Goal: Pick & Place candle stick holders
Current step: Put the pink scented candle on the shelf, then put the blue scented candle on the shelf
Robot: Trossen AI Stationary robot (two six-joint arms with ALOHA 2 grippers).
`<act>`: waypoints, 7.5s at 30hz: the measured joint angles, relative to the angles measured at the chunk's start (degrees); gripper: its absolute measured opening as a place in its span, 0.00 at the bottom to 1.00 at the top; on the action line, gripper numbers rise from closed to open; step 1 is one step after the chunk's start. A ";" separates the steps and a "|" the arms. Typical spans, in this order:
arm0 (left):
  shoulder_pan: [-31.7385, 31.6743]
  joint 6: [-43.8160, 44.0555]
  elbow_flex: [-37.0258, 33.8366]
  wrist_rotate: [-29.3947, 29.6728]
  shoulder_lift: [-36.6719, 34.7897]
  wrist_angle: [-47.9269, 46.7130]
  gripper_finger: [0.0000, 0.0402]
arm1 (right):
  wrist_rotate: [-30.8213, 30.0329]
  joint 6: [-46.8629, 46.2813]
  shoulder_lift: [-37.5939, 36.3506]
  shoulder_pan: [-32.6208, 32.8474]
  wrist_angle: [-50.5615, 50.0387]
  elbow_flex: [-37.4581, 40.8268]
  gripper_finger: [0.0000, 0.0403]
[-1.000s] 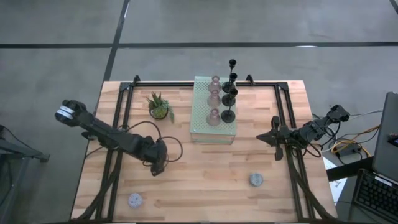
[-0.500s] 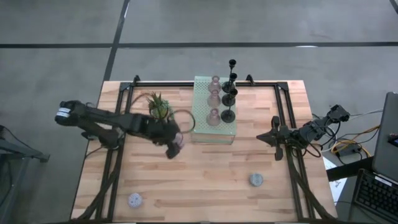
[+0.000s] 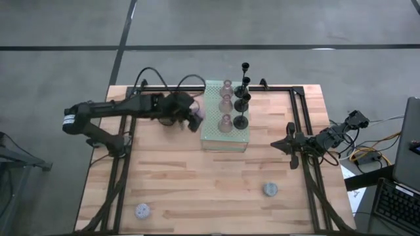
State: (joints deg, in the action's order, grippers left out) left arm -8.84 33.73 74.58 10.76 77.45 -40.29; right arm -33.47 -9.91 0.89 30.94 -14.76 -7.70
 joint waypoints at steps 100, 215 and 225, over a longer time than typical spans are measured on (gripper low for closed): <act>34.44 -39.04 -51.79 9.74 -8.33 103.97 0.87 | 0.00 -0.07 0.00 0.02 0.00 0.00 0.02; 34.01 -34.74 -50.59 8.82 -5.33 98.44 0.86 | 22.77 -47.67 86.40 20.85 -23.91 -38.19 0.60; 33.96 -34.74 -50.59 8.82 -5.33 98.46 0.86 | 21.70 -45.60 88.17 19.19 -19.00 -38.12 0.55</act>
State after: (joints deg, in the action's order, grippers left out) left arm 25.12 -1.02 23.99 19.57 72.12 58.17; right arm -11.78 -55.51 89.05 50.13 -33.76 -45.82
